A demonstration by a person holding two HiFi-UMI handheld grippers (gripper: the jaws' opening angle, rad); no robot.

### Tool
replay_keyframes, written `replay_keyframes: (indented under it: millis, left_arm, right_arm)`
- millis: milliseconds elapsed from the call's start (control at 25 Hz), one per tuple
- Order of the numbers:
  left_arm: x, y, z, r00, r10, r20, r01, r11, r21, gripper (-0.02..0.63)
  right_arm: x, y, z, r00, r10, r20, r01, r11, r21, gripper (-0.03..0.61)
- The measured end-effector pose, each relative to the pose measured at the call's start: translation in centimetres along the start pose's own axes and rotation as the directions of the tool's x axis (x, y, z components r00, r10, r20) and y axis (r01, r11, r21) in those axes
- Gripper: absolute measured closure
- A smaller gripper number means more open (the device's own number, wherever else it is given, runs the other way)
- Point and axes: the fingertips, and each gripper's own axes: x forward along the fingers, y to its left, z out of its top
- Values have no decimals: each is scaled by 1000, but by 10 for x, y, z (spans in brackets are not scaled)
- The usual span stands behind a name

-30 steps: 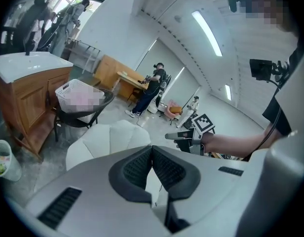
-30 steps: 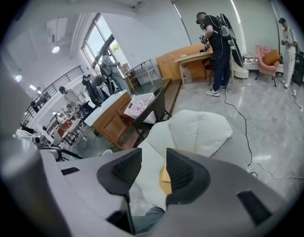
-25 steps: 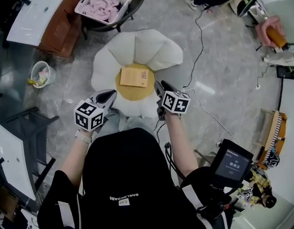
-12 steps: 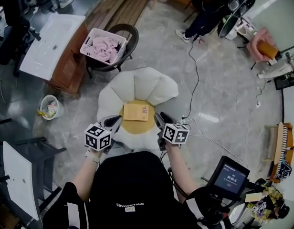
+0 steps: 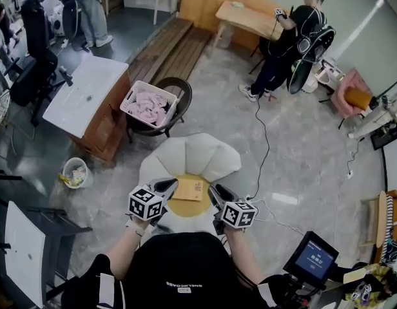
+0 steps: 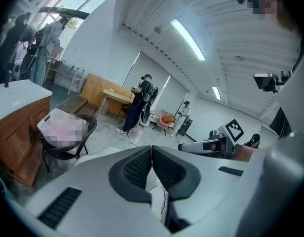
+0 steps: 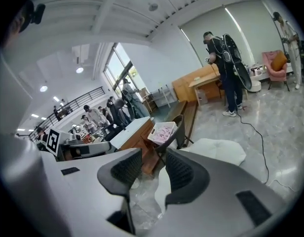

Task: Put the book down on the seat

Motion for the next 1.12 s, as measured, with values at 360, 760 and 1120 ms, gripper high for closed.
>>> replay_keyframes:
  millis: [360, 760, 1120]
  left_arm:
    - [0, -26, 34, 997, -24, 68, 20, 998, 64, 600]
    - [-7, -34, 55, 992, -3, 129, -11, 994, 108, 600]
    - [-17, -36, 47, 990, 17, 141, -30, 996, 86, 600]
  right_arm:
    - [-7, 31, 23, 992, 114, 49, -111, 992, -62, 413]
    - [-1, 49, 35, 971, 223, 88, -218, 974, -65, 414]
    - [-1, 53, 37, 967, 226, 116, -224, 974, -33, 417]
